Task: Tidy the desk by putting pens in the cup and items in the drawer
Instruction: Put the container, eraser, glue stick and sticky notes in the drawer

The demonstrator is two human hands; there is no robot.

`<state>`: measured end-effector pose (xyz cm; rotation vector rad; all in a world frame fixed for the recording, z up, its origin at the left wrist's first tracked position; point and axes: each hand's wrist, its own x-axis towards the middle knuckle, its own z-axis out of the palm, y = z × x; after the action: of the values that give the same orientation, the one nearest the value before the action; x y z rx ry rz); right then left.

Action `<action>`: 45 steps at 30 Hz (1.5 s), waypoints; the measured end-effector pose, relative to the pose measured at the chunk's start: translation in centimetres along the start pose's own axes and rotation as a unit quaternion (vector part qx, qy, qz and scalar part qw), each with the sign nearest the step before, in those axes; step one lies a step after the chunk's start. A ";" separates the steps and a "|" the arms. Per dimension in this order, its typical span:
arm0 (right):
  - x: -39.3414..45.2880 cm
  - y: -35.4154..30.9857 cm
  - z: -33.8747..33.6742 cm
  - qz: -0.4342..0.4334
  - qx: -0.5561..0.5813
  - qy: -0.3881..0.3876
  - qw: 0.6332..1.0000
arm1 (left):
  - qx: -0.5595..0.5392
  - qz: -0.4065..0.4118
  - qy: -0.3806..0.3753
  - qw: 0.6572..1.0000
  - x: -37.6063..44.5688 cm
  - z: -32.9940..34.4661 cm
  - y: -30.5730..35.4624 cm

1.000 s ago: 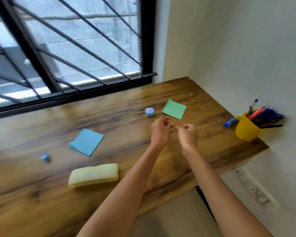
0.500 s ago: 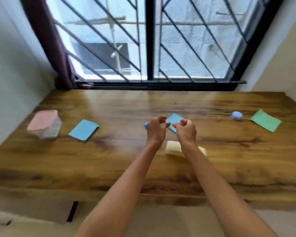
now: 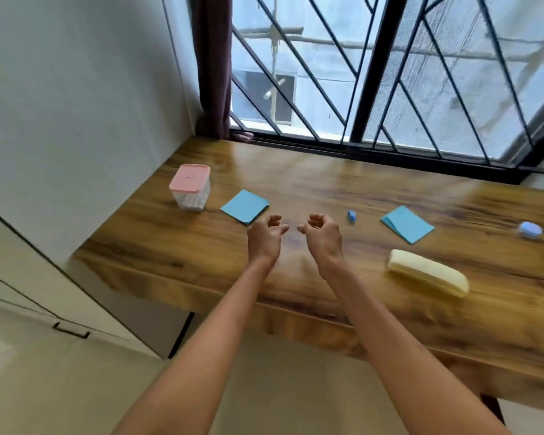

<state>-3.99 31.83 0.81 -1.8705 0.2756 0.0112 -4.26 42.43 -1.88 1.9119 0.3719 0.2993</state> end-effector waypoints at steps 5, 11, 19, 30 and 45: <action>-3.4 0.0 1.6 -0.009 -0.002 -0.005 1.000 | 0.020 0.001 0.007 1.000 -2.1 -3.2 -1.8; -9.0 3.0 4.7 0.007 0.056 0.024 0.998 | 0.028 -0.002 0.036 0.999 -6.1 -7.3 -6.1; -13.9 7.7 9.5 0.189 0.231 0.063 0.952 | 0.010 0.002 0.057 0.998 -8.4 -11.7 -9.8; -14.5 10.5 13.5 0.320 0.393 0.108 0.855 | -0.068 -0.067 0.104 0.990 -8.0 -14.2 -12.8; -11.2 17.6 19.6 0.234 0.678 0.131 0.684 | -0.335 -0.234 0.075 0.910 -5.6 -13.3 -20.9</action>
<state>-15.76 47.31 -20.27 -0.2555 0.7146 -0.0928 -16.81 58.65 -16.85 1.0852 0.7117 0.2133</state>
